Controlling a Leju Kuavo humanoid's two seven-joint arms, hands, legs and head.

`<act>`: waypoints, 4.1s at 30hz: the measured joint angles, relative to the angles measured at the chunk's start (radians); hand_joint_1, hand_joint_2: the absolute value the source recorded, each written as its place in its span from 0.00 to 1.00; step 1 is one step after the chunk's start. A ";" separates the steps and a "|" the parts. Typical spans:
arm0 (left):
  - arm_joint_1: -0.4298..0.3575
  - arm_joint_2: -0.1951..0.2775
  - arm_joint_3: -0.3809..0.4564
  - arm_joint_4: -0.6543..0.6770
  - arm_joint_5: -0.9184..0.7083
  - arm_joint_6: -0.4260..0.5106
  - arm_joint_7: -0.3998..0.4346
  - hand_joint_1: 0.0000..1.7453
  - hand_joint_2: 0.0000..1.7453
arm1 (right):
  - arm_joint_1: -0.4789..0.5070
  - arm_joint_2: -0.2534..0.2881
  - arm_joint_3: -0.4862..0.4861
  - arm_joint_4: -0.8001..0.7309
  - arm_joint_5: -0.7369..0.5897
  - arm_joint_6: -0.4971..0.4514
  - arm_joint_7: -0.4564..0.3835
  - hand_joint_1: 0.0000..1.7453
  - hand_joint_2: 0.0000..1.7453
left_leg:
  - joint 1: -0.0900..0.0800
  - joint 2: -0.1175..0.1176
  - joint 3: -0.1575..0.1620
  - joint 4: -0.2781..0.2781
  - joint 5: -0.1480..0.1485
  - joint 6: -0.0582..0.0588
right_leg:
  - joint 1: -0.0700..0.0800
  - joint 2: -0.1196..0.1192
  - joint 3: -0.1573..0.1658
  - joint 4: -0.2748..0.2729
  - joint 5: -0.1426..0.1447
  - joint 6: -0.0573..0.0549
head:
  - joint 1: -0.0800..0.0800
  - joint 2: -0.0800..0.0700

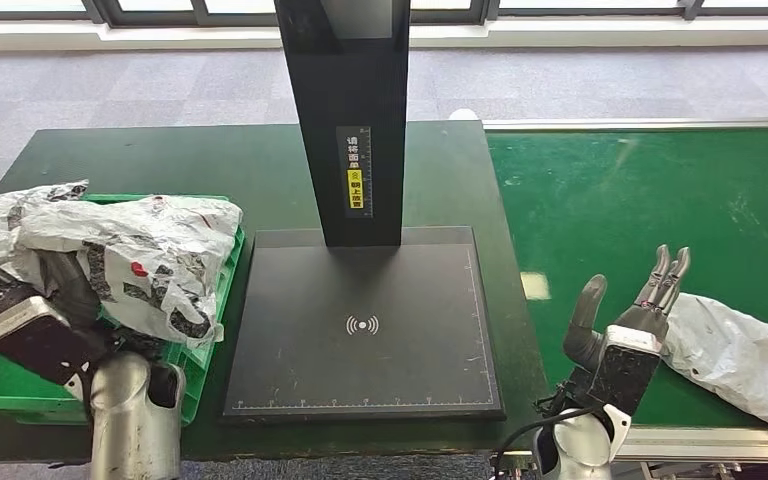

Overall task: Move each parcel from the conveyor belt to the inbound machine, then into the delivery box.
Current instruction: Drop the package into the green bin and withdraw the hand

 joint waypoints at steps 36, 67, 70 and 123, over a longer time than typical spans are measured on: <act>0.026 -0.002 0.287 -0.045 -0.879 0.006 0.487 0.00 1.00 | -0.015 0.005 -0.080 0.057 0.068 0.058 0.000 0.00 0.00 | 0.000 0.002 0.001 0.000 0.000 -0.001 | 0.000 0.002 -0.001 0.000 0.000 -0.001 | 0.000 0.000; 0.030 -0.003 0.184 0.066 -1.076 0.007 0.798 0.00 1.00 | -0.178 -0.031 -0.468 0.523 1.197 -0.095 0.737 0.00 0.00 | 0.000 0.001 0.000 0.000 0.000 0.000 | 0.000 0.001 0.000 0.000 0.000 0.000 | 0.000 0.000; 0.035 -0.002 0.182 0.055 -1.073 0.007 0.802 0.00 1.00 | -0.190 -0.042 -0.483 0.571 1.244 -0.093 0.799 0.00 0.00 | 0.000 0.001 0.000 0.000 0.000 0.000 | 0.000 0.001 0.000 0.000 0.000 0.000 | 0.000 0.000; 0.064 0.001 0.195 0.008 -0.987 0.007 0.709 0.00 1.00 | -0.304 -0.091 -0.504 0.831 1.054 -0.051 0.494 1.00 0.00 | 0.001 0.000 0.000 0.000 0.000 0.000 | 0.001 0.000 0.001 0.001 0.000 -0.001 | 0.000 0.000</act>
